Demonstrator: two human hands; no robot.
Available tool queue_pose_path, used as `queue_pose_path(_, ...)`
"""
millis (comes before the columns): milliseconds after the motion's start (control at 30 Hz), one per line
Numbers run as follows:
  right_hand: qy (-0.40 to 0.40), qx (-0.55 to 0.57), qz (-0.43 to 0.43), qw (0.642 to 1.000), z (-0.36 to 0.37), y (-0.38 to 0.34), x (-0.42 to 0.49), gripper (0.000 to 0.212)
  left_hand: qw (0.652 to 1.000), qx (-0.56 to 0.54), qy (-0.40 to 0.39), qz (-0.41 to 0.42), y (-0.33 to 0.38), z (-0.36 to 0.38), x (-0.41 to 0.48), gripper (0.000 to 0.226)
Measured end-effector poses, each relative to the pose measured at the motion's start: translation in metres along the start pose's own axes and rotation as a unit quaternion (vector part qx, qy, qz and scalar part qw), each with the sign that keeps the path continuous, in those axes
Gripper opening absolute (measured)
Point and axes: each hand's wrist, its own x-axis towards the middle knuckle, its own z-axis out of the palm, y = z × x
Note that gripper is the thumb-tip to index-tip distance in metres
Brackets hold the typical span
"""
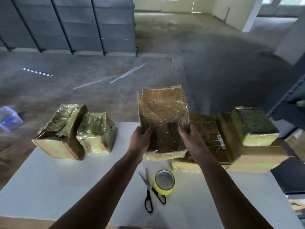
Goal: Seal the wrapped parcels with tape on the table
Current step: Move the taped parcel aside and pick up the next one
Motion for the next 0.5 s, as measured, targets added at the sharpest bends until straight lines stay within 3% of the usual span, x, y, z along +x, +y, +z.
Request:
queue_pose_path(133,0.07,-0.025,0.001,0.997,-0.037,-0.006,0.021,0.05,0.993,0.077,-0.06,0.067,0.031,0.033,0.01,0.017)
queue_pose_path(233,0.123,-0.079,0.004,0.989,-0.062,-0.005,0.032,0.044,0.981,0.087,-0.147,0.088,0.046,0.06,0.018,0.01)
queue_pose_path(333,0.175,-0.14,0.006,0.975,-0.077,0.003,0.041,0.045,0.978,0.058,-0.179,0.086,0.047,0.086,0.02,0.015)
queue_pose_path(500,0.222,-0.248,0.036,0.942,-0.083,0.025,0.056,0.043,0.98,0.081,-0.166,0.078,0.026,0.118,0.026,0.03)
